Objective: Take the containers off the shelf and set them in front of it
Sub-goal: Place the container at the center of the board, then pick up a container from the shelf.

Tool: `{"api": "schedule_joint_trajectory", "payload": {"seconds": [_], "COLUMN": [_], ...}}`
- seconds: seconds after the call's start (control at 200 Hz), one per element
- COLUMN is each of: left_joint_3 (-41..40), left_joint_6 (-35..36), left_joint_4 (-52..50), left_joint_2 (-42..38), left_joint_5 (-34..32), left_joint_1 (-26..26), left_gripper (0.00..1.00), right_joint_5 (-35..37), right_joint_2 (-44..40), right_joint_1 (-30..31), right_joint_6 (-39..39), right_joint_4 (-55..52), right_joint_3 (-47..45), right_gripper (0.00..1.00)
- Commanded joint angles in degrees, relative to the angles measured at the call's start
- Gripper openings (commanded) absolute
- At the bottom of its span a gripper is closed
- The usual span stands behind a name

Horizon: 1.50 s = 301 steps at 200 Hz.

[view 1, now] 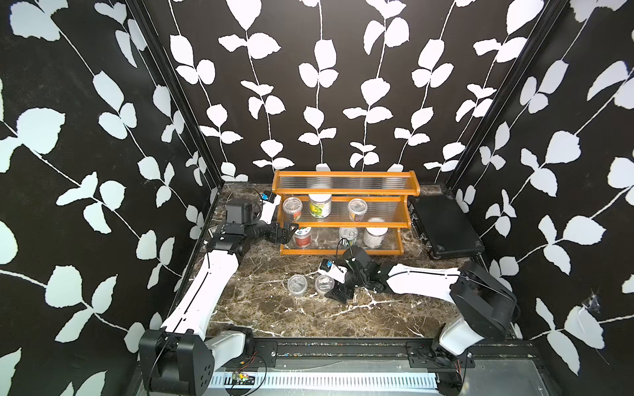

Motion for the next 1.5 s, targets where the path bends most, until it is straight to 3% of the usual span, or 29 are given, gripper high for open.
{"api": "schedule_joint_trajectory", "payload": {"seconds": [0.0, 0.265, 0.435, 0.685, 0.92, 1.235, 1.5], "left_joint_3": [-1.6, -1.9, -3.3, -6.2, -6.0, -4.0, -2.5], "left_joint_6": [1.0, 2.4, 4.6, 2.0, -1.5, -3.9, -4.5], "left_joint_4": [2.0, 1.9, 2.5, 12.4, 21.2, 28.4, 31.2], "left_joint_2": [0.3, 1.0, 0.2, 1.3, 5.2, 10.7, 13.4], "left_joint_5": [-0.9, -1.9, -7.6, -15.1, -18.0, -20.1, -22.1], "left_joint_1": [0.0, 0.0, -2.5, -5.9, -6.7, -7.4, -7.8], "left_gripper": [0.99, 0.99, 0.99, 0.99, 0.99, 0.99, 0.96], "right_joint_5": [0.6, -1.3, -1.7, 2.7, 7.3, 7.4, 6.7], "right_joint_2": [-1.9, -5.0, -13.9, -28.0, -35.5, -37.6, -37.7], "right_joint_1": [-0.5, -1.9, -6.8, -15.5, -22.8, -30.2, -32.9], "right_joint_6": [-0.1, -1.6, 0.8, 3.7, 5.4, 6.2, 6.1], "right_joint_4": [-0.8, -5.0, -7.9, -13.8, -15.6, -16.8, -17.9], "right_joint_3": [-0.7, -0.2, -1.4, 0.9, 4.6, 8.7, 10.1], "right_gripper": [0.86, 0.92, 0.97, 1.00, 1.00, 1.00, 1.00]}}
